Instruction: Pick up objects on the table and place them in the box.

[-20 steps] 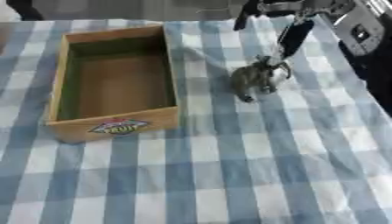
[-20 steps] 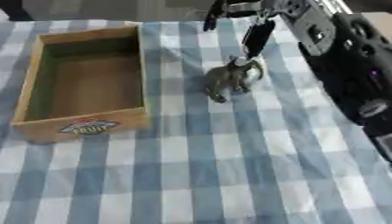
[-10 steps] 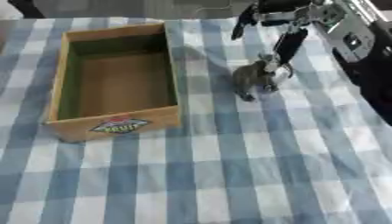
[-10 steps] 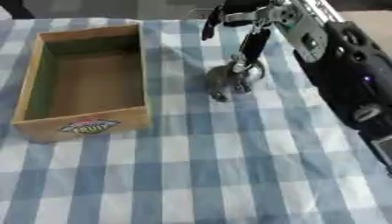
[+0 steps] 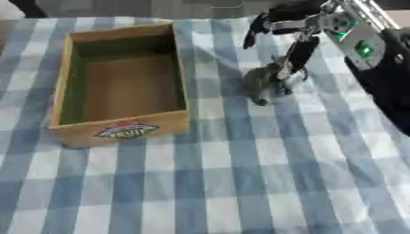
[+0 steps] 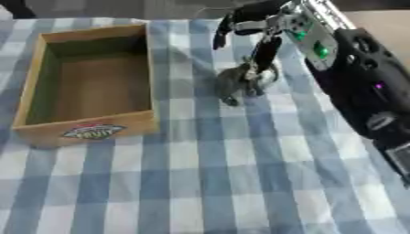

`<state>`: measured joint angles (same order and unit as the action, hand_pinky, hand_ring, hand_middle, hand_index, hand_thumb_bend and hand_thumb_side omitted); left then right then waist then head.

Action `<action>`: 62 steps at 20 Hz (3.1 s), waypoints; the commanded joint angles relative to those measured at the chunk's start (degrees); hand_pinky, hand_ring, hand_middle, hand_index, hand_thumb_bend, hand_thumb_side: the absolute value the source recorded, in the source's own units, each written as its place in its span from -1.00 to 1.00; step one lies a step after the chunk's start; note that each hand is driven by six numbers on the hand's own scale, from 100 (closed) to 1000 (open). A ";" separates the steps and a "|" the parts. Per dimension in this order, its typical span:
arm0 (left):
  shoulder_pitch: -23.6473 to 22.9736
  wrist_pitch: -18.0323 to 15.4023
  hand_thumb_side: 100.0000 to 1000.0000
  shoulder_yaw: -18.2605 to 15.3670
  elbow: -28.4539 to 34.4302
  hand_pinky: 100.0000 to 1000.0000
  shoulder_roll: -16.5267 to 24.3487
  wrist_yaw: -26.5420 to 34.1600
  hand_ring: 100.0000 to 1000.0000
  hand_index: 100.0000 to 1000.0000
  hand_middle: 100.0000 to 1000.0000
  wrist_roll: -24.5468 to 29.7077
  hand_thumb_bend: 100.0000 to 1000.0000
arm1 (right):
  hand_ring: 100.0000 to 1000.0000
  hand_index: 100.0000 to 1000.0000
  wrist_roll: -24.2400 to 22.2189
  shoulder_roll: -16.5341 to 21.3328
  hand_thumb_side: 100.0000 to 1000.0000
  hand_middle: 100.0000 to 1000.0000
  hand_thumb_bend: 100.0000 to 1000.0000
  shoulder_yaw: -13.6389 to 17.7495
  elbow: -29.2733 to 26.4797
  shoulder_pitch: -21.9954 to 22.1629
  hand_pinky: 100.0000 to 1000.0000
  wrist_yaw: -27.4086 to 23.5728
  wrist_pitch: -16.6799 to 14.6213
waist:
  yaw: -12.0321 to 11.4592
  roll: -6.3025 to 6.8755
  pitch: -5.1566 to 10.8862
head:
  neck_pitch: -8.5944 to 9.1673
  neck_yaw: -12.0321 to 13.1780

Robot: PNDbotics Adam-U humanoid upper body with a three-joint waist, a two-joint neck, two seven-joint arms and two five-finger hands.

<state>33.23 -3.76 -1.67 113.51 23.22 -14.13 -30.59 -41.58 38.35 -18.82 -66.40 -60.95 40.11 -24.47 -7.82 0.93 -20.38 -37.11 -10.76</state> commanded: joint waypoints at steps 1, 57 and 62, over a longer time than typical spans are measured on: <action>0.87 0.01 0.34 -0.28 1.08 0.71 1.02 -0.04 0.73 0.76 0.75 -0.23 -1.00 | 0.76 0.56 -2.93 0.52 -0.91 0.36 -0.03 0.01 0.25 -0.76 0.55 1.21 -3.95 | -0.10 0.01 1.00 | 0.57 -0.18; 1.23 -0.16 0.30 -0.25 1.08 0.71 0.98 0.04 0.74 0.75 0.75 -0.15 -1.00 | 0.73 0.50 -0.68 -1.42 -1.00 0.28 -0.11 -0.73 4.89 -2.06 0.53 9.78 -3.71 | -0.30 -0.58 0.66 | 0.45 -0.31; 1.22 -0.18 0.30 -0.26 1.08 0.71 0.96 0.05 0.74 0.75 0.75 -0.15 -1.00 | 0.71 0.44 0.50 -1.61 -1.00 0.23 -0.14 -0.79 5.80 -1.97 0.51 11.25 -3.60 | -0.32 -0.67 0.61 | 0.59 -0.34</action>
<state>33.44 -3.74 -1.67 113.51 23.18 -14.10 -30.68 -39.71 35.77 -20.14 -61.01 -62.04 50.39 -26.34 -8.10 0.20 -20.83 -37.10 -11.17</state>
